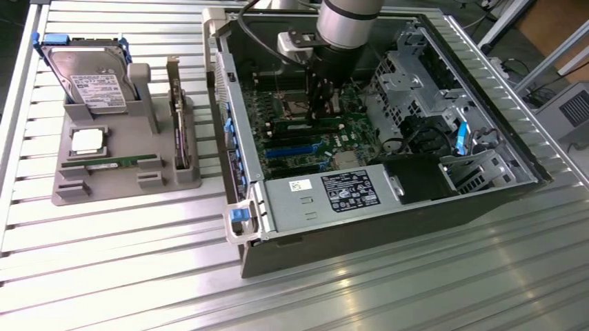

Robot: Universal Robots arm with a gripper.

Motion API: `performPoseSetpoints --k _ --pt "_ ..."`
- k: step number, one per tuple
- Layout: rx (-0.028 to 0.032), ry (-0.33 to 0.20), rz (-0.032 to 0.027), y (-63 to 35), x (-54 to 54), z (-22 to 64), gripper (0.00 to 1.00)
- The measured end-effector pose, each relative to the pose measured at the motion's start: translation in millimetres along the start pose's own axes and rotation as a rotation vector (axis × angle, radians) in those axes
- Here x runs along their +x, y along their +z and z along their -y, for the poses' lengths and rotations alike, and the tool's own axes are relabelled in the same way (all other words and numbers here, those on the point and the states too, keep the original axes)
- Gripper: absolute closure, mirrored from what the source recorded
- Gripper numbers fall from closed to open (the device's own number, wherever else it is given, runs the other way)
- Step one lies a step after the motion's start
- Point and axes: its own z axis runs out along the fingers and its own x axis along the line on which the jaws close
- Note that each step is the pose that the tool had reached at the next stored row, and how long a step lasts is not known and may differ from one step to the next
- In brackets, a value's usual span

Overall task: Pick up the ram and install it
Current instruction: 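Insert the ram into the slot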

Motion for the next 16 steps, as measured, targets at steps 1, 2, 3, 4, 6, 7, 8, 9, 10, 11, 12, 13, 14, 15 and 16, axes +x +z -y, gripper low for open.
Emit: performPoseSetpoints --k 1,2,3,4,6,7,8,9,10,11,12,13,14,15,16 --pt "0.0 0.0 -0.0001 0.0 0.9 0.0 0.88" --pt "0.0 0.0 0.0 0.1 1.1 0.0 0.88" --pt "0.0 0.0 -0.0001 0.1 1.2 0.1 0.88" --pt "-0.0001 0.0 -0.0001 0.1 1.3 0.0 0.88" --pt "-0.0001 0.0 -0.0002 0.1 1.3 0.0 0.88" --pt "0.0 0.0 -0.0001 0.5 1.3 0.0 0.88" --pt "-0.0001 0.0 -0.0003 1.5 1.2 0.0 0.88" --pt "-0.0001 0.0 -0.0003 1.6 1.2 0.0 0.88" --pt "-0.0001 0.0 -0.0002 1.6 1.2 0.0 0.88" --pt "-0.0001 0.0 -0.0002 1.6 1.2 0.0 0.88" --pt "0.0003 0.0 0.0001 1.7 1.1 0.1 0.88" --pt "0.0002 0.0 0.0002 1.7 1.1 0.1 0.87" --pt "0.0 0.0 0.0 1.7 1.2 0.1 0.81" --pt "0.0 0.0 0.0 1.7 1.2 0.1 0.81" --pt "0.0 0.0 -0.0001 1.6 1.2 0.1 0.81"
